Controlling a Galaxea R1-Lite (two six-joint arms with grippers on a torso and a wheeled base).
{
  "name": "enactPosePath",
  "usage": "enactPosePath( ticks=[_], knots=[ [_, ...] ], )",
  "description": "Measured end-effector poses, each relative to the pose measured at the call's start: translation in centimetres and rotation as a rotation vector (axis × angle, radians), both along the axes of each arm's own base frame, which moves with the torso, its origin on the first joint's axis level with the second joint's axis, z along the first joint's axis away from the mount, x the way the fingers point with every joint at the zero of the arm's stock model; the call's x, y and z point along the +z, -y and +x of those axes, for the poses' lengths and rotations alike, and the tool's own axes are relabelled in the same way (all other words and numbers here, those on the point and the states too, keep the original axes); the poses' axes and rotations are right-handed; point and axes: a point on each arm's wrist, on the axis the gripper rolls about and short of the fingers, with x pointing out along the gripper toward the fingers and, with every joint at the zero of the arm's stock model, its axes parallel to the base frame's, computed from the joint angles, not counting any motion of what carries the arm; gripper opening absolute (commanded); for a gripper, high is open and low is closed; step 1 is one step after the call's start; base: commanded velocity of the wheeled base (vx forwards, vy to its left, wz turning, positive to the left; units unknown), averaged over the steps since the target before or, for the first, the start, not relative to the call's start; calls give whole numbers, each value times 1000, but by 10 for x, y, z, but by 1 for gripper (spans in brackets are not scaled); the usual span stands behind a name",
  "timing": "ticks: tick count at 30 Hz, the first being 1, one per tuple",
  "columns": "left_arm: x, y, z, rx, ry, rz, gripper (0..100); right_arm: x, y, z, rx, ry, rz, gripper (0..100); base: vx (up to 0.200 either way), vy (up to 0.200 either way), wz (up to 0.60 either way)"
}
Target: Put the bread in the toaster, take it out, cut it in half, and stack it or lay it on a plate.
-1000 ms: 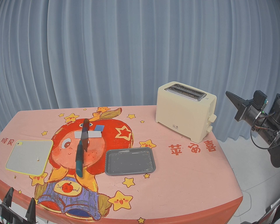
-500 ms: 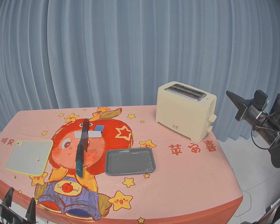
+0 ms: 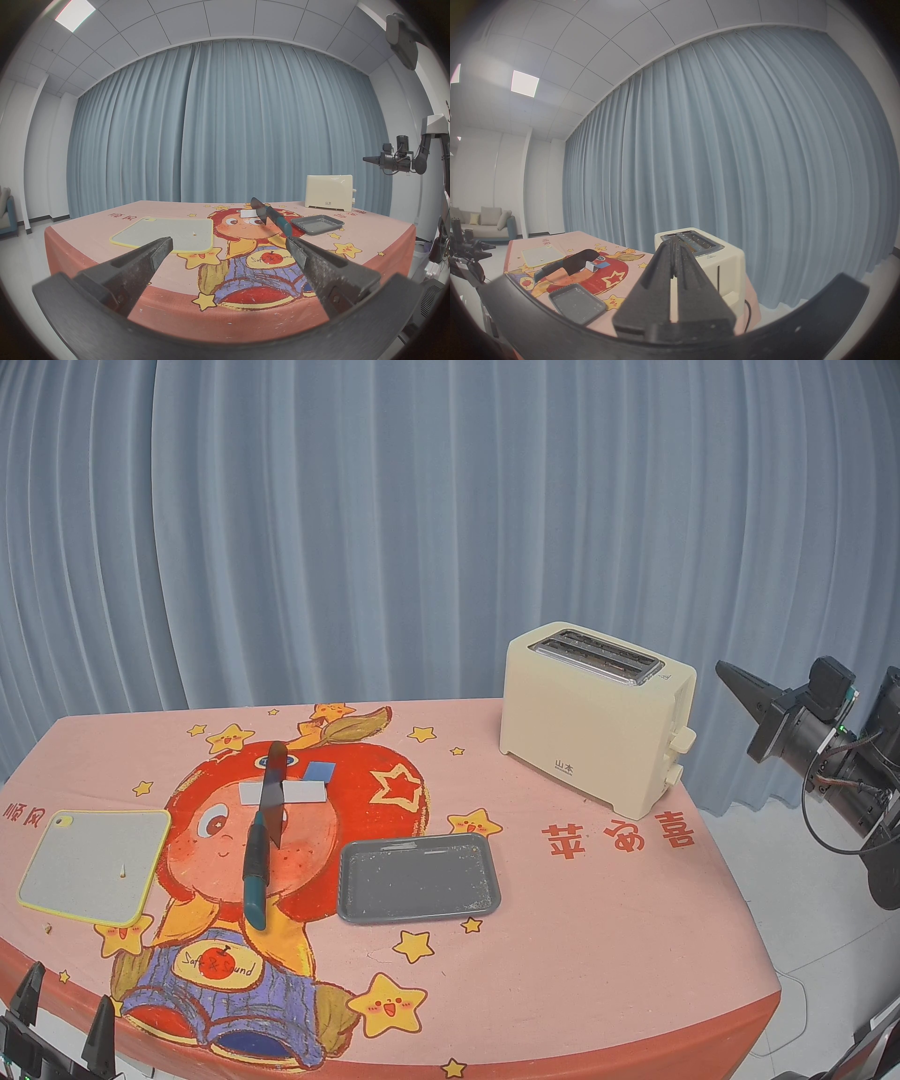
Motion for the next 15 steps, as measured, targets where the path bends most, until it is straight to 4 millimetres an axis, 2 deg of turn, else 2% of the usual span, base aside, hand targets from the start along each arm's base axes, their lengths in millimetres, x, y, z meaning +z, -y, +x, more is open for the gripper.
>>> enactPosePath(
  ticks=[15],
  knots=[
    [0,0,0,0,1,0,100,-4,-4,-1,13,-18,-4,0,0,0,0]
  ],
)
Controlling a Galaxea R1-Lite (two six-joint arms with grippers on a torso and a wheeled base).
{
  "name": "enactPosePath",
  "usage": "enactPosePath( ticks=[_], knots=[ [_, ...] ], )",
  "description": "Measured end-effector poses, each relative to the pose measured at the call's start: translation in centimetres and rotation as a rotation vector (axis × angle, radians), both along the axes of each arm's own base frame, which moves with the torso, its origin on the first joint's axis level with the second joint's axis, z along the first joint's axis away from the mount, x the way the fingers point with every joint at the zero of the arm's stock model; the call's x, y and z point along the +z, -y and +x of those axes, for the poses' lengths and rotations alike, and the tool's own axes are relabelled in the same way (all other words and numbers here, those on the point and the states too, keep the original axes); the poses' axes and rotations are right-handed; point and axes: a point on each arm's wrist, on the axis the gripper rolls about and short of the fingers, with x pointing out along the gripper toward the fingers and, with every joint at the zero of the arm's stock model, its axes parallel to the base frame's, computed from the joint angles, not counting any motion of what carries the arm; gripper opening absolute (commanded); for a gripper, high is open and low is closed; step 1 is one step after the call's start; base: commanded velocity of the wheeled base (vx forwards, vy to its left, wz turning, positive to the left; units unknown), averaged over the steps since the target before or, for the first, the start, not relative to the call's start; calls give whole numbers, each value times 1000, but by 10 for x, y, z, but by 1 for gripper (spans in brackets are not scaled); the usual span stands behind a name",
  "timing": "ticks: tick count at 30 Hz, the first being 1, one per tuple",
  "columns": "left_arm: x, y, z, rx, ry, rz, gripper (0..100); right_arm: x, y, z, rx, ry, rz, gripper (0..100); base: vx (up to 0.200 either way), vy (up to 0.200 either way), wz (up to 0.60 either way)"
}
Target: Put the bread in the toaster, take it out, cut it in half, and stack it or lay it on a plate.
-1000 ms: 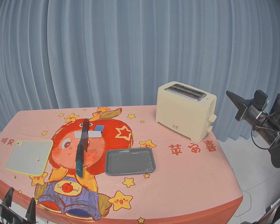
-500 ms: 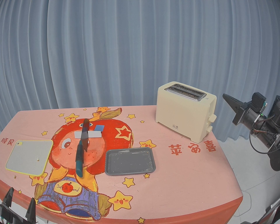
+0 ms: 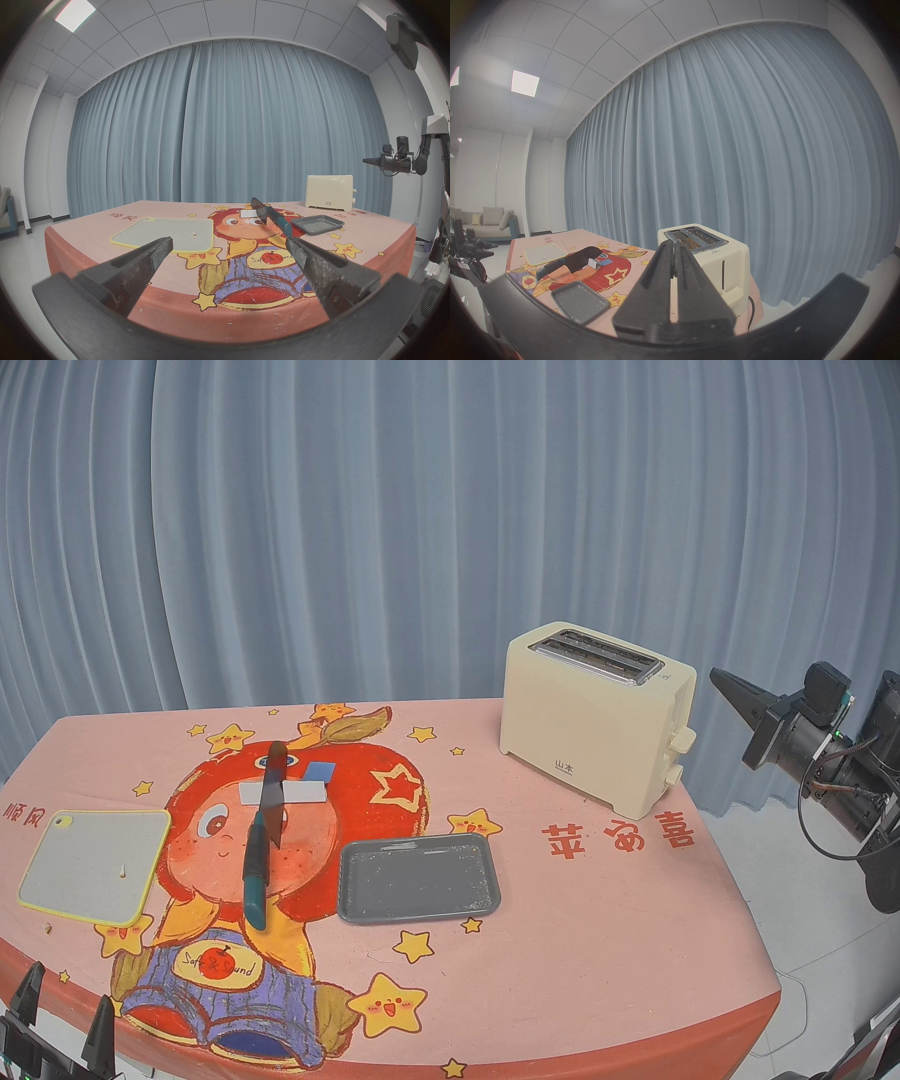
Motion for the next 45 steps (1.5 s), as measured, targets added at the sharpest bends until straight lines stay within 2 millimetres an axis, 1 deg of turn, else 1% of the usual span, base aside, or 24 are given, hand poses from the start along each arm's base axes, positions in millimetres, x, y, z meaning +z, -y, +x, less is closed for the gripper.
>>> enactPosePath(
  ticks=[13,32,38,45],
  knots=[
    [0,0,0,0,0,0,100,-1,-2,-1,7,-4,0,0,0,0,0],
    [0,0,0,0,-1,0,100,-7,-1,-1,4,-33,-5,0,0,0,0],
    [0,0,0,1,0,0,100,-21,-3,-1,13,-95,-20,0,0,0,0],
    [0,0,0,0,0,0,100,-41,-3,8,5,-169,-37,0,0,0,0]
  ],
)
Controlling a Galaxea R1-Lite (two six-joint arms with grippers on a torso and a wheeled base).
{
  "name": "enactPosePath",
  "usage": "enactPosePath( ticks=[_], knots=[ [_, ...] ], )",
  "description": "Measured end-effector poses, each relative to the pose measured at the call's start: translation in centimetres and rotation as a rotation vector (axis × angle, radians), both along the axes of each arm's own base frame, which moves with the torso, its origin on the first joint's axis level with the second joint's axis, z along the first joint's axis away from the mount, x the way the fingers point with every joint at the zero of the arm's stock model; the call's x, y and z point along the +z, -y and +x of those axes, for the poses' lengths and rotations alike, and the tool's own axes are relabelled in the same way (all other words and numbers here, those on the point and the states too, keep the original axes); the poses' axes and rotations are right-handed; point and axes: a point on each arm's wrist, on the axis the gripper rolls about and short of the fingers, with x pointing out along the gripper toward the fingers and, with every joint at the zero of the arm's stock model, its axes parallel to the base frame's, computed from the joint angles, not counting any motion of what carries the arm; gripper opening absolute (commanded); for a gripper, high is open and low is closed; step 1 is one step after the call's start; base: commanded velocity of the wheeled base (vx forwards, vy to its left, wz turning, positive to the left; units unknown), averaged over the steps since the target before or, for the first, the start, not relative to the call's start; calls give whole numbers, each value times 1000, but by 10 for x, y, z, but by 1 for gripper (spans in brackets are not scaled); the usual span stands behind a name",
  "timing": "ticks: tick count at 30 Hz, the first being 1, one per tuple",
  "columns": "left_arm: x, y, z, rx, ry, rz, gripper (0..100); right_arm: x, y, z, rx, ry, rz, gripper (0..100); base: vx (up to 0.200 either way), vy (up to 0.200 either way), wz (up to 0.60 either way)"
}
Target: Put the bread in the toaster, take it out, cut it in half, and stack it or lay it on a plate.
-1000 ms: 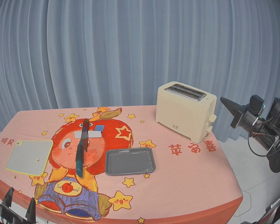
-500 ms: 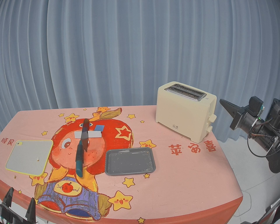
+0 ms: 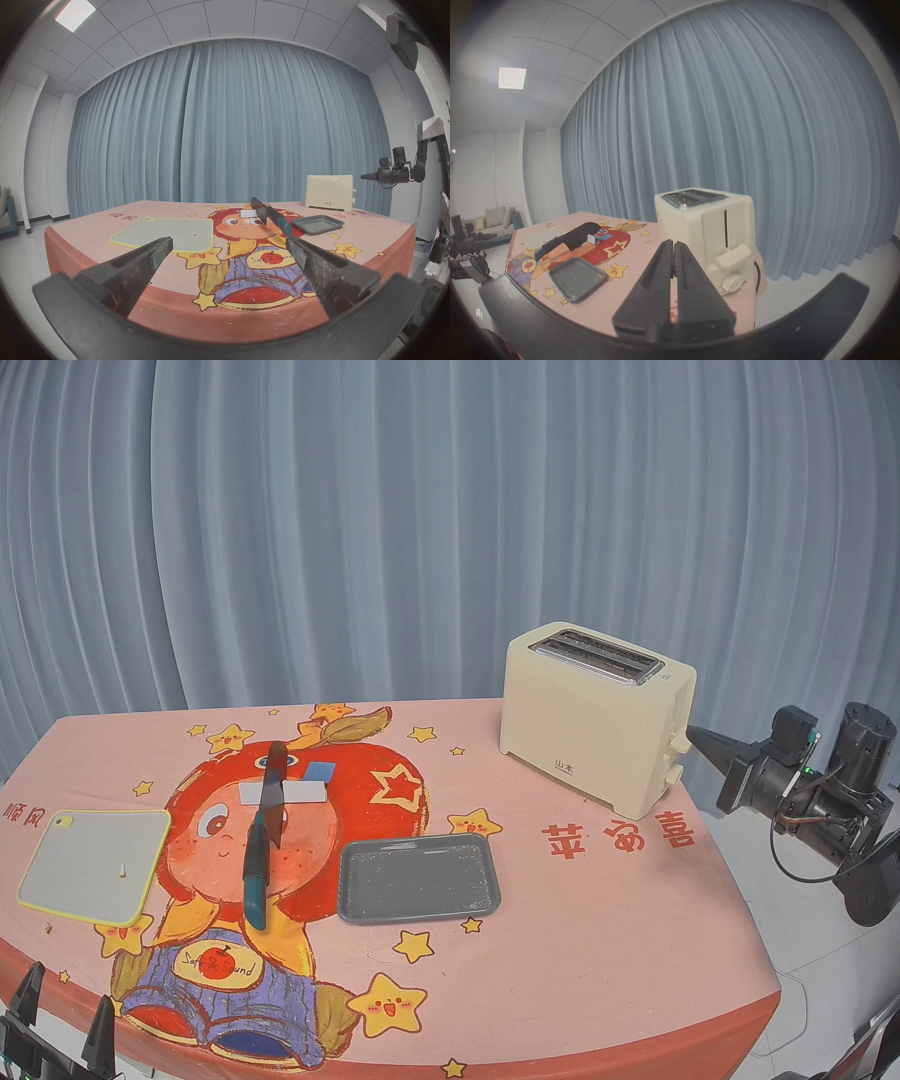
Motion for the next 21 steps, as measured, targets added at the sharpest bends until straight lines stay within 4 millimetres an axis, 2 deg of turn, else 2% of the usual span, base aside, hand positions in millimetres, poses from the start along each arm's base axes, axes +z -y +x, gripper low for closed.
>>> enactPosePath(
  ticks=[14,21],
  knots=[
    [0,0,0,0,0,0,100,-44,3,23,-27,-139,-32,0,0,0,0],
    [0,0,0,1,0,0,100,-53,8,34,-56,-163,-30,0,0,0,0]
  ],
)
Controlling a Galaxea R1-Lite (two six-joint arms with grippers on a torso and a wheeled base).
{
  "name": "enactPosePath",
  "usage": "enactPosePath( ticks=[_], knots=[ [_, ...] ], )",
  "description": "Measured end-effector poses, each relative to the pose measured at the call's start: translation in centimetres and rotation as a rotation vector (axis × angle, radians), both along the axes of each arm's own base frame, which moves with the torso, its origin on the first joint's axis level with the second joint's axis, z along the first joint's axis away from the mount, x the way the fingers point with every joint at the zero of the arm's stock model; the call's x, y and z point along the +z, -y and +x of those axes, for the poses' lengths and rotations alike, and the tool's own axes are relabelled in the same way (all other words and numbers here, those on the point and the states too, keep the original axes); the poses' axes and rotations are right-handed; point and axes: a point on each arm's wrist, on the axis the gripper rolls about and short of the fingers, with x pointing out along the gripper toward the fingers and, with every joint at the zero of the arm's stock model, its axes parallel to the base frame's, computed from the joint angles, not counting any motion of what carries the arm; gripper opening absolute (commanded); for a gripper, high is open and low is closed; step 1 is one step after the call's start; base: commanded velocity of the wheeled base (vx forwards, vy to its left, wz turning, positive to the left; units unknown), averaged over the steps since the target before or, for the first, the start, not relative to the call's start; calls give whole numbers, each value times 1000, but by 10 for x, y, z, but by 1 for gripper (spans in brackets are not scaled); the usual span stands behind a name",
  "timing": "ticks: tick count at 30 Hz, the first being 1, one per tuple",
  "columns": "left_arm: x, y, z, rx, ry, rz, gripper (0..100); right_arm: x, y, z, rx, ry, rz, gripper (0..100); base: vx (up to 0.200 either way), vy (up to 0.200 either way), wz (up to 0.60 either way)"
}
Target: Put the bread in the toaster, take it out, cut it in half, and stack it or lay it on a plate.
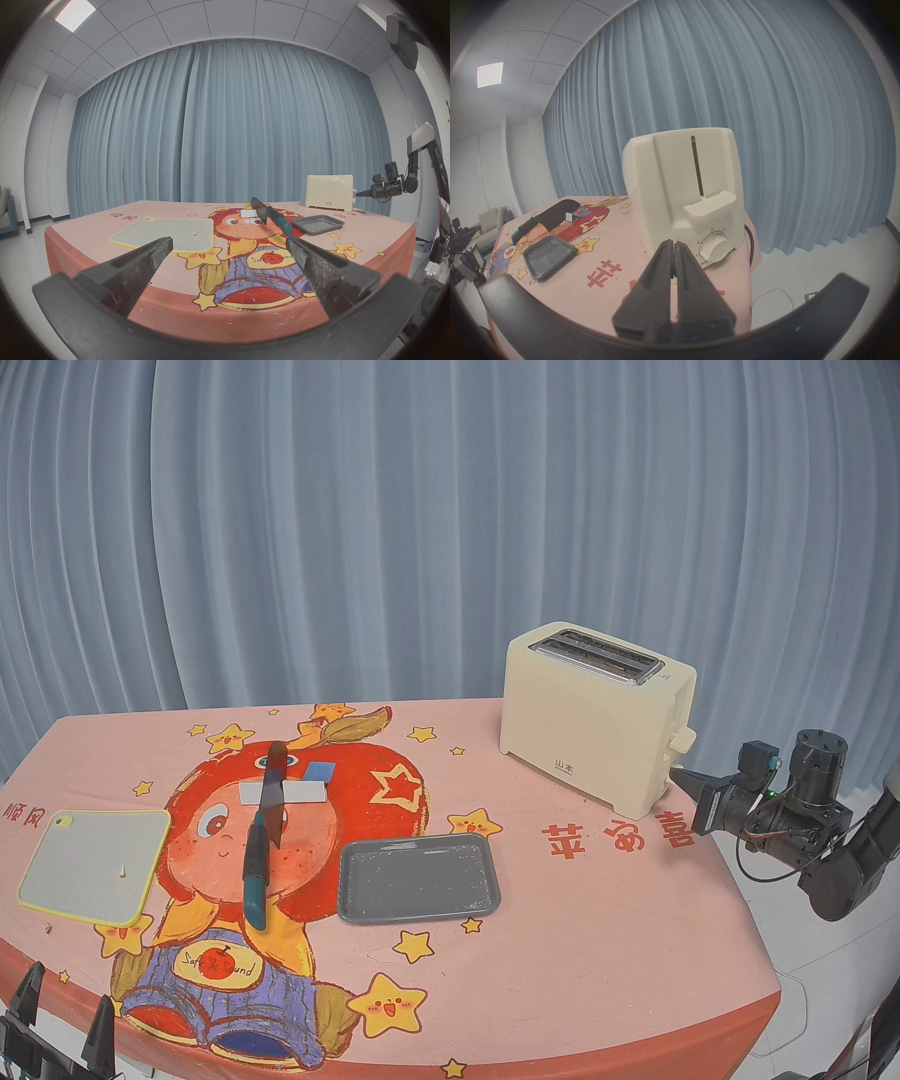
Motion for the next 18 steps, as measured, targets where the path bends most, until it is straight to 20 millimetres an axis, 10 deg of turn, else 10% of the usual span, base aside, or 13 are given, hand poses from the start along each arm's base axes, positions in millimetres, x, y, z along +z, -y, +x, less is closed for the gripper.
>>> enactPosePath(
  ticks=[18],
  knots=[
    [0,0,0,0,0,0,100,-12,6,13,-33,-26,-4,0,0,0,0]
  ],
)
